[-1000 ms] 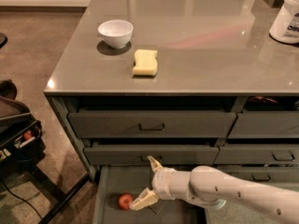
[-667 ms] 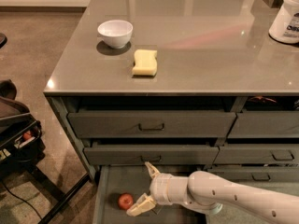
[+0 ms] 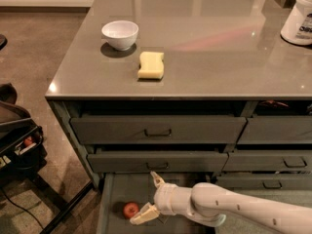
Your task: Pick apple from bottom drawer and place on counter
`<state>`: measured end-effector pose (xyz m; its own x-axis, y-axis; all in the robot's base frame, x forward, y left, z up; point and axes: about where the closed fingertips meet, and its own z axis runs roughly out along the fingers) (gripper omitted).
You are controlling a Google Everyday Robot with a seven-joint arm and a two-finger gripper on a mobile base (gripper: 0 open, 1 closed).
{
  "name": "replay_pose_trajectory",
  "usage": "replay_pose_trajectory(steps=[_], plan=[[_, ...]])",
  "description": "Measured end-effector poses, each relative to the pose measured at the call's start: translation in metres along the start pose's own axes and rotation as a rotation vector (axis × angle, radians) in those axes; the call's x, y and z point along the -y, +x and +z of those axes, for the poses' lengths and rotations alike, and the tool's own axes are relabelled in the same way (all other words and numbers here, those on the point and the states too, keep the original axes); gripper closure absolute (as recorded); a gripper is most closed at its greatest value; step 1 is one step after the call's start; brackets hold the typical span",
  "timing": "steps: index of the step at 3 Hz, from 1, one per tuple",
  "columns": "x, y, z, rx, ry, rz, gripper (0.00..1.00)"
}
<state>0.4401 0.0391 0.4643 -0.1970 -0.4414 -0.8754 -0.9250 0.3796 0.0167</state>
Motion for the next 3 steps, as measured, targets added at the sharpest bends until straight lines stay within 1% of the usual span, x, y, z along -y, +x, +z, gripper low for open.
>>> replay_pose_trajectory(steps=[1,2,3], plan=[[0.03,0.035,0.044,0.024,0.064,0.001,0.0],[0.043,0.081,0.094,0.009,0.069,0.029,0.0],[0.044,0.086,0.104,0.013,0.068,0.048,0.0]])
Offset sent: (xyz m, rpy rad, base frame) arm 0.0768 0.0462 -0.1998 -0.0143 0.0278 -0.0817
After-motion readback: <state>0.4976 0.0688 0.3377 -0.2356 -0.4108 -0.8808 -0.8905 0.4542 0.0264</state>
